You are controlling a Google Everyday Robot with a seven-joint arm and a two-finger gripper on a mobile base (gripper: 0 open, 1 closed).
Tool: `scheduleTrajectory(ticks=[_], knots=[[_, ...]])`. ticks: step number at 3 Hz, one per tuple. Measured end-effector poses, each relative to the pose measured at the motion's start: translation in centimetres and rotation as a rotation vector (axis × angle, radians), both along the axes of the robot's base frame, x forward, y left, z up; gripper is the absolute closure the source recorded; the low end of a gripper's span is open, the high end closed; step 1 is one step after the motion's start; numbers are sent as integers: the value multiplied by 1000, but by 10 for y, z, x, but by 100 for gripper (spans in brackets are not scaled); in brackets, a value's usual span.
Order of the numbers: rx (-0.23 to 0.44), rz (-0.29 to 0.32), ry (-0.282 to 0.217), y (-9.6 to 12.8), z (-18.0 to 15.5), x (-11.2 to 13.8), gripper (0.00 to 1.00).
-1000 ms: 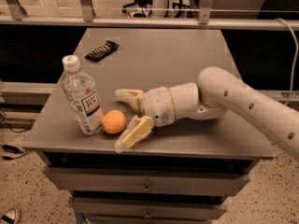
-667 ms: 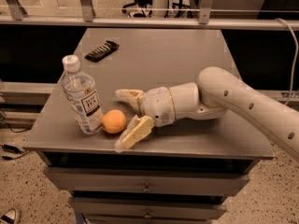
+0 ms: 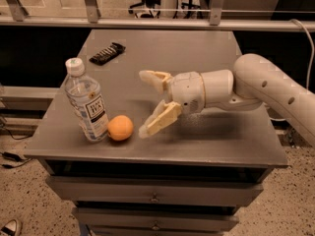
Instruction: Move orange near blue plastic bottle
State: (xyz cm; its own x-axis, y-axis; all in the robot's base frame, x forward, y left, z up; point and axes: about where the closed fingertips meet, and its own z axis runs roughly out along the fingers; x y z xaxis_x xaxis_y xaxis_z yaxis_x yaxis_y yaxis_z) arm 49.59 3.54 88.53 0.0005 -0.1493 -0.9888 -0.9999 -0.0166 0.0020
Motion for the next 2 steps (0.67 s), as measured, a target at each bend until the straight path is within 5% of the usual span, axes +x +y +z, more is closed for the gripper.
scheduleTrajectory(ticks=[1,2], knots=[[48,-40,-82,-38,37,21,0],[57,-49,-104,-43,48,26,0]])
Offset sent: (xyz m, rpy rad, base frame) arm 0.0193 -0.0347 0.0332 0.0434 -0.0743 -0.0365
